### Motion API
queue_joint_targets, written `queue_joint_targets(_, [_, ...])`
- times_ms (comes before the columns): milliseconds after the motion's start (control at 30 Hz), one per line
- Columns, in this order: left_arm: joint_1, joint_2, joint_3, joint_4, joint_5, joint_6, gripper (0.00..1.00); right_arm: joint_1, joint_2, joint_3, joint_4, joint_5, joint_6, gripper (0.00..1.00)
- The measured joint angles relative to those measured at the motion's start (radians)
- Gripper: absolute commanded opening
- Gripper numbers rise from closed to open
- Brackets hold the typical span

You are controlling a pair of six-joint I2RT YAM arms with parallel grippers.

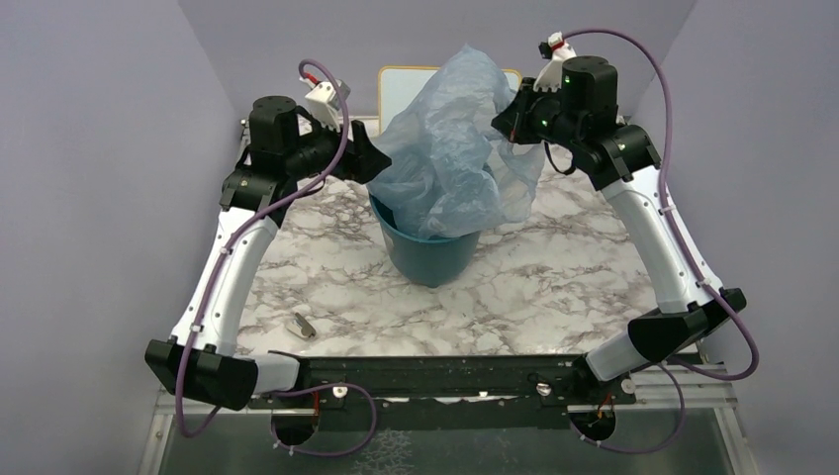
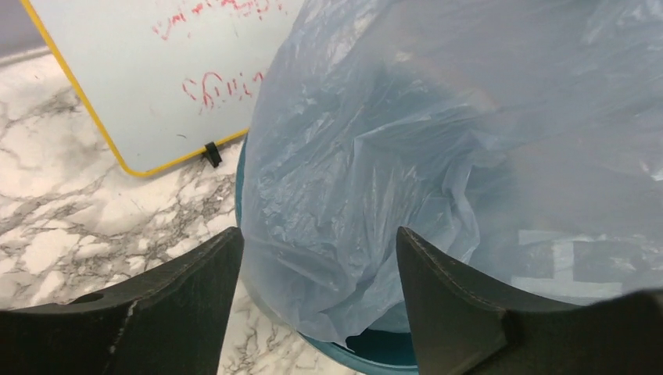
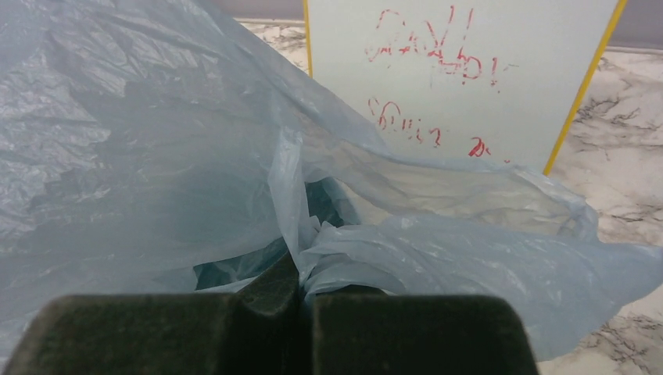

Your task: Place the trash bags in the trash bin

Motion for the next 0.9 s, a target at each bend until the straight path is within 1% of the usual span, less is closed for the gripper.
queue_joint_targets(133, [0.001, 0.022, -0.014, -0.004, 0.055, -0.004, 0.42, 0.000, -0.001, -0.002, 0.008, -0.024, -0.001, 0.01])
queue_joint_targets(200, [0.001, 0.037, -0.016, -0.005, 0.094, -0.008, 0.25, 0.000, -0.002, -0.005, 0.019, -0.032, -0.002, 0.01])
queue_joint_targets(300, [0.001, 0.061, -0.016, -0.004, 0.132, -0.013, 0.11, 0.000, -0.007, -0.010, 0.027, -0.040, -0.005, 0.01])
queue_joint_targets(333, [0.001, 0.072, -0.016, -0.003, 0.138, -0.019, 0.09, 0.000, -0.008, -0.011, 0.029, -0.042, -0.005, 0.01])
queue_joint_targets(533, [-0.028, 0.167, 0.011, -0.002, 0.175, -0.037, 0.04, 0.000, -0.029, -0.011, 0.059, -0.053, -0.005, 0.01])
queue_joint_targets(767, [-0.190, 0.261, 0.060, 0.009, 0.153, -0.037, 0.03, 0.000, -0.098, -0.048, 0.193, -0.119, 0.035, 0.01])
queue_joint_targets(800, [-0.208, 0.271, 0.060, 0.009, 0.151, -0.038, 0.06, 0.000, -0.105, -0.048, 0.213, -0.129, 0.042, 0.01])
queue_joint_targets(833, [-0.224, 0.284, 0.060, 0.009, 0.147, -0.041, 0.15, 0.000, -0.110, -0.046, 0.227, -0.138, 0.049, 0.01])
queue_joint_targets(867, [-0.232, 0.293, 0.059, 0.009, 0.141, -0.043, 0.19, 0.000, -0.112, -0.041, 0.233, -0.145, 0.053, 0.01])
queue_joint_targets(900, [-0.237, 0.299, 0.054, 0.010, 0.123, -0.047, 0.22, 0.000, -0.112, -0.034, 0.237, -0.150, 0.058, 0.01])
